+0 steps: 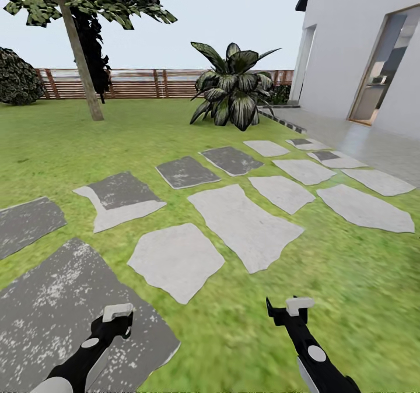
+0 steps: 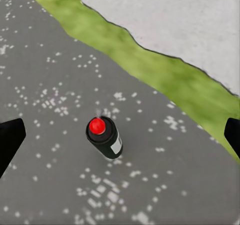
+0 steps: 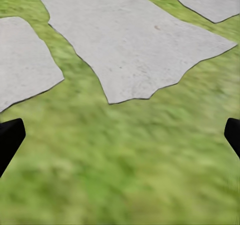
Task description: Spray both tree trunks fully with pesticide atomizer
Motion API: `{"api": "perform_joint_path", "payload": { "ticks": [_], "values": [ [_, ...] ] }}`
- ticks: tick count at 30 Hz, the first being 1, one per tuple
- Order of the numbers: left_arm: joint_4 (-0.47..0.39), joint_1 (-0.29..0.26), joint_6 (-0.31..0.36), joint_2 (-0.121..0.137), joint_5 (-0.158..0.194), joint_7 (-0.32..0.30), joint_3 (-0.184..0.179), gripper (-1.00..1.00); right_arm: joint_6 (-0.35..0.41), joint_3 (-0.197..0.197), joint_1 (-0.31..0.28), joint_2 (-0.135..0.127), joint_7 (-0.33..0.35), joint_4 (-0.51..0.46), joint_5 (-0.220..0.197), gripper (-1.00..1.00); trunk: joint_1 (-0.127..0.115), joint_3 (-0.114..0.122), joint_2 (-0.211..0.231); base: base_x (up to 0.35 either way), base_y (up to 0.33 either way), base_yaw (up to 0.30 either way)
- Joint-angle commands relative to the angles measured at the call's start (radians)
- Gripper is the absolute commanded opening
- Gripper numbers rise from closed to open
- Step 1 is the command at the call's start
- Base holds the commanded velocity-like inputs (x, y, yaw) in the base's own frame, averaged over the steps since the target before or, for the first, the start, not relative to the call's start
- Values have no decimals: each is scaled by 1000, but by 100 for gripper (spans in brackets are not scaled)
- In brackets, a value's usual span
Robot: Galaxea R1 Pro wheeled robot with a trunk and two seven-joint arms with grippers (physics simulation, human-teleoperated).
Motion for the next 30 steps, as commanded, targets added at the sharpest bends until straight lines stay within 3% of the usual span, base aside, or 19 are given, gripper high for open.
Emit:
{"api": "perform_joint_path", "payload": {
  "ticks": [1,6,20,30],
  "values": [
    [1,-1,-3,0,5,1,0,100,-3,0,-1,0,0,1,5,100,4,-4,-8,0,0,0],
    [1,-1,-3,0,6,0,1,100,-3,-1,-1,0,0,1,5,100,23,-20,-43,0,0,0],
    [2,-1,-5,0,6,-1,-1,100,-3,-1,-1,0,-1,2,5,100,29,-74,-46,0,0,0],
    [4,-1,-78,0,4,-1,0,100,-3,-5,-1,0,-3,2,5,100,34,-125,-48,0,0,0]
  ]
}}
